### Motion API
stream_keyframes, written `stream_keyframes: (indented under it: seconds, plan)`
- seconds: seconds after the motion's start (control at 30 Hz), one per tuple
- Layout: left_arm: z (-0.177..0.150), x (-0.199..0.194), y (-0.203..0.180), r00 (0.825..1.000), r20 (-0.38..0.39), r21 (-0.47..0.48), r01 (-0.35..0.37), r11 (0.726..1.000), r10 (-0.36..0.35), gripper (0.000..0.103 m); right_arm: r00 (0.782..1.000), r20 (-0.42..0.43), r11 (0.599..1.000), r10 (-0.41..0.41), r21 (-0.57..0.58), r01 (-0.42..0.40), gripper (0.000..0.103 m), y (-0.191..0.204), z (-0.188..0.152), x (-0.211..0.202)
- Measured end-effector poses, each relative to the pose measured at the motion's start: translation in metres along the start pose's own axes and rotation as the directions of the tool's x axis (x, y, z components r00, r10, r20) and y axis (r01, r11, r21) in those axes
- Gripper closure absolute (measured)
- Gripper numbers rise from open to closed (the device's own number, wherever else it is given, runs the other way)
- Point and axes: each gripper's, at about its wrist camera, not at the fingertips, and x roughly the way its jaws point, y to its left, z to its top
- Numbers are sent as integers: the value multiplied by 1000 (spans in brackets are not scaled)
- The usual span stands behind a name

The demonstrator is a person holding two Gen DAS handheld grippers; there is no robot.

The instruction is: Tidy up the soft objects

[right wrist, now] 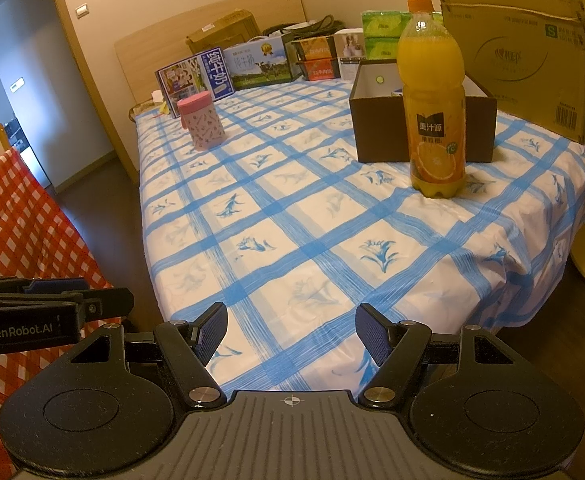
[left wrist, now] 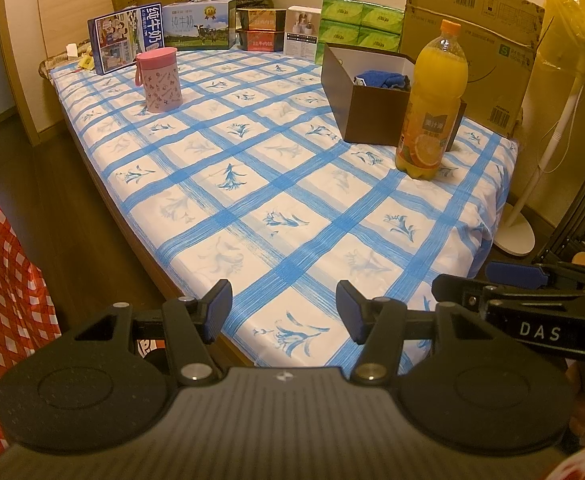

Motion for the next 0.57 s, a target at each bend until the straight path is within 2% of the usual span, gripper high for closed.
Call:
stream_keyframes:
  seconds: [0.57]
  plan:
    - [5, 11, -1, 1000, 4, 0, 5, 1000, -5, 48, 1000, -4, 1000, -1, 6, 1, 32, -2, -2, 4]
